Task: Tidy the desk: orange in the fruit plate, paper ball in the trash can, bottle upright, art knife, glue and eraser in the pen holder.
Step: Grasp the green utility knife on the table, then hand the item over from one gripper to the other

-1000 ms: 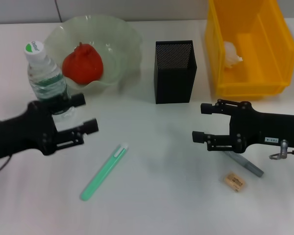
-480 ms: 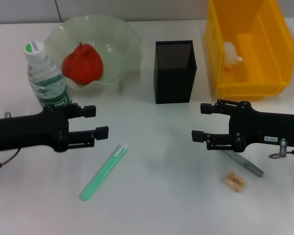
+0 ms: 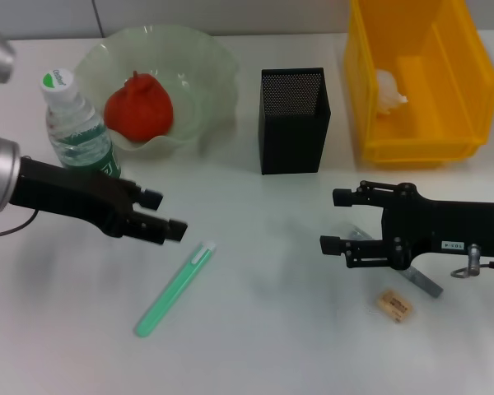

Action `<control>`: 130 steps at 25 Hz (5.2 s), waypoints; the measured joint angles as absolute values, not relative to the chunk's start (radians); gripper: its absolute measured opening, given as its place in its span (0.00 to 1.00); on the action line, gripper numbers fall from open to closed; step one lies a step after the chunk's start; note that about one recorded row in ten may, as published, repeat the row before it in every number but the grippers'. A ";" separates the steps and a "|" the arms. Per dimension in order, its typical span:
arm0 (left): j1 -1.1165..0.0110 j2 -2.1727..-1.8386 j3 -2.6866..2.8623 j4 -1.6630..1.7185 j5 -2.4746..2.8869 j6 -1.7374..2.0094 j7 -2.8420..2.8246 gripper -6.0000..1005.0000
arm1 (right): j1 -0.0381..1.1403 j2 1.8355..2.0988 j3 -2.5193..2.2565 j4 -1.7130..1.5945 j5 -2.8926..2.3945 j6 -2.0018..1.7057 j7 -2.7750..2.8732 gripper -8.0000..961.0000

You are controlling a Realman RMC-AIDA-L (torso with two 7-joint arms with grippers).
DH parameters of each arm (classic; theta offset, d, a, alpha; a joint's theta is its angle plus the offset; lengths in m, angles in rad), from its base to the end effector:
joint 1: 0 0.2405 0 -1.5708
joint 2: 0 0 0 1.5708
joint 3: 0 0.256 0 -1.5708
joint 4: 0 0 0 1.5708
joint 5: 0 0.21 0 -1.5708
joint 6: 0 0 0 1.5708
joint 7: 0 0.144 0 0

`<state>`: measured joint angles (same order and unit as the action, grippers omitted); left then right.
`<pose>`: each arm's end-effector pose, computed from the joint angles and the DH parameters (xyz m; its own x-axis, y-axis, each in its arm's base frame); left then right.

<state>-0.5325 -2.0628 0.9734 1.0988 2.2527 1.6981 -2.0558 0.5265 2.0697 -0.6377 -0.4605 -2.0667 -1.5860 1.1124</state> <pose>-0.2277 0.3312 0.0241 0.7900 0.6072 0.0848 0.6126 -0.7873 -0.0700 0.2775 0.3003 -0.0300 0.8246 -0.2649 -0.4999 -0.3607 -0.9269 -0.1037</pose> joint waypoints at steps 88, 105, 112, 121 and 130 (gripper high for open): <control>-0.750 -2.080 1.655 1.134 2.519 1.562 -2.635 0.73 | 0.549 2.074 -0.669 -0.502 -2.083 -1.586 1.110 0.85; -0.742 -2.080 1.710 1.134 2.531 1.534 -2.632 0.56 | 0.545 2.074 -0.669 -0.502 -2.083 -1.587 1.111 0.85; -0.736 -2.080 1.720 1.139 2.535 1.518 -2.624 0.56 | 0.541 2.073 -0.669 -0.502 -2.083 -1.591 1.115 0.85; -0.738 -2.080 1.720 1.141 2.536 1.517 -2.623 0.41 | 0.541 2.071 -0.669 -0.503 -2.083 -1.595 1.122 0.85; -0.735 -2.080 1.734 1.140 2.545 1.511 -2.623 0.39 | 0.542 2.069 -0.669 -0.503 -2.083 -1.595 1.127 0.85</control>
